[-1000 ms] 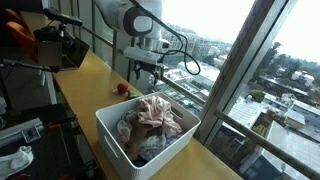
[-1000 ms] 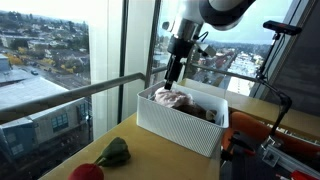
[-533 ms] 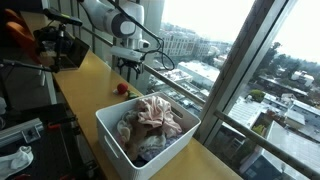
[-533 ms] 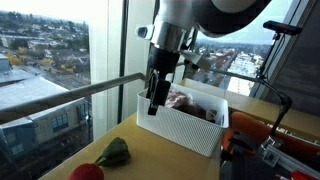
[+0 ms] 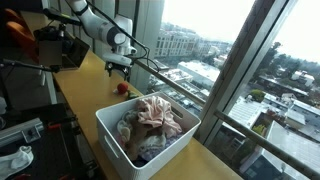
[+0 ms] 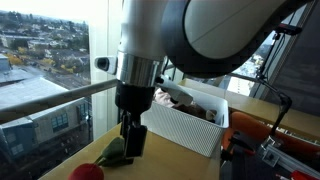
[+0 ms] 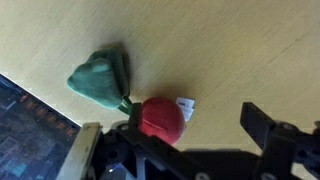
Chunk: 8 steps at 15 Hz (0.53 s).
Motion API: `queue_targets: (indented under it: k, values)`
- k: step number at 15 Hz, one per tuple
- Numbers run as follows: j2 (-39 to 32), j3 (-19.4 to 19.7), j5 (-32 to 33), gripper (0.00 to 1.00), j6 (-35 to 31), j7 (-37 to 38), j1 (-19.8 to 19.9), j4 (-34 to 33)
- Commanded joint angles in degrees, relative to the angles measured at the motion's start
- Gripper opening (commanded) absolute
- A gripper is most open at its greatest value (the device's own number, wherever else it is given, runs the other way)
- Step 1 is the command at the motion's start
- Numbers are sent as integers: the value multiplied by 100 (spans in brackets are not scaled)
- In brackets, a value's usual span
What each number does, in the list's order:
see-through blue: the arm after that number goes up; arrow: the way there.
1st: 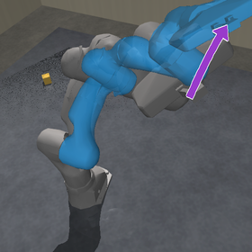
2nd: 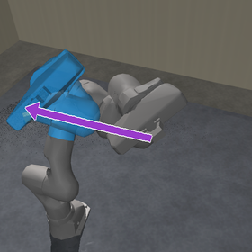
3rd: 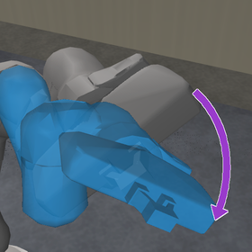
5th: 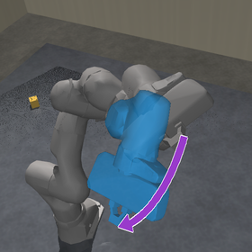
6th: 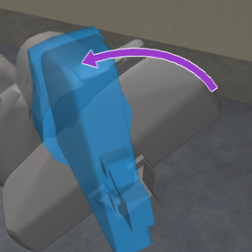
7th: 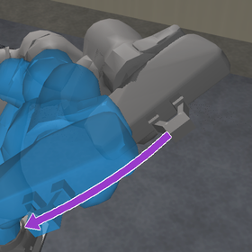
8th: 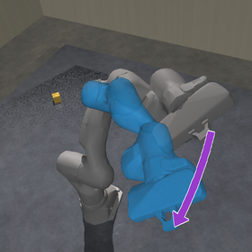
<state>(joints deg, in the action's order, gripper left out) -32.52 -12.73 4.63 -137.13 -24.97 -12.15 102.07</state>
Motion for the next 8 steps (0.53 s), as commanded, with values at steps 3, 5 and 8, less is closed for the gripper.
queue_targets:
  k: [3,5,8]
  values:
    - [-810,-51,396,100,196,-123,-169,-966]
    - [-997,-64,487,100,221,-152,-206,-1235]
    - [-1199,-72,570,100,205,-216,-230,-1501]
